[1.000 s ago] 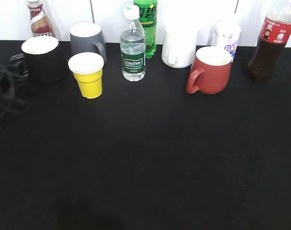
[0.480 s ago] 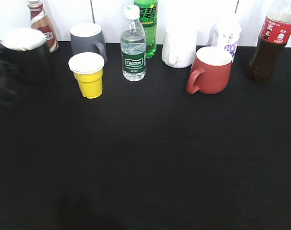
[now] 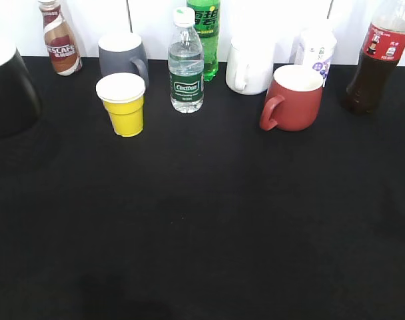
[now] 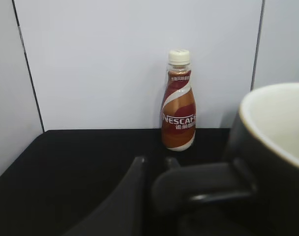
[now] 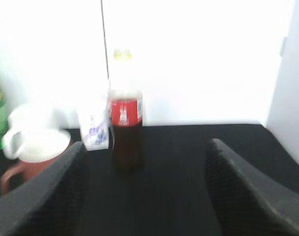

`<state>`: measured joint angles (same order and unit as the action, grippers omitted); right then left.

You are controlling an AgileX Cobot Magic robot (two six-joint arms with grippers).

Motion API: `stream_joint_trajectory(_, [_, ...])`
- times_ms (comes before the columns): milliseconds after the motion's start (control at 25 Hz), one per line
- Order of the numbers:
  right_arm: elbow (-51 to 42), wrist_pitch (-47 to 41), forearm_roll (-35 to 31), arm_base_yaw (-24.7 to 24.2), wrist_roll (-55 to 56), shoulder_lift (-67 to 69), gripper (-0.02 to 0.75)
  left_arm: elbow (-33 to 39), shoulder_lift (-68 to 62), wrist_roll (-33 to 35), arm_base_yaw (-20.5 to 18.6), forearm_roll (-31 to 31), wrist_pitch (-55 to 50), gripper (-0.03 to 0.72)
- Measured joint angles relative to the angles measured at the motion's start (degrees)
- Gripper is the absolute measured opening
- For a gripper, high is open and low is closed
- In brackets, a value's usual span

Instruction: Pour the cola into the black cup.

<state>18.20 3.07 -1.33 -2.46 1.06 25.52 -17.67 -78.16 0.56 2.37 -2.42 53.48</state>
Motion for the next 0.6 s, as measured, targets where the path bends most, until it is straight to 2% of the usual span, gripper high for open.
stream_joint_trajectory(120, [-0.58,17.65,0.05,0.0,0.0,22.41,0.556,0.0,0.0,0.0,0.0,0.11,0.0,0.057])
stream_joint_trajectory(200, [-0.63,36.29,0.33,0.0,0.0,37.69,0.556,0.0,0.0,0.0,0.0,0.17,0.0,0.057])
stream_joint_trajectory(240, [-0.63,48.12,1.33,0.0,0.0,46.37,0.573,0.0,0.0,0.0,0.0,0.17,0.0,0.057])
stream_joint_trajectory(320, [0.27,61.89,4.91,0.0,2.32,62.44,0.653,0.0,0.0,0.0,0.0,0.17,0.0,0.057])
stream_joint_trajectory(440, [7.0,65.11,6.84,0.0,3.47,80.03,0.672,0.0,0.0,0.0,0.0,0.27,0.0,0.057])
stream_joint_trajectory(600, [19.3,65.93,8.44,0.0,3.63,88.12,0.672,0.04,0.0,0.0,0.0,0.4,0.0,0.057])
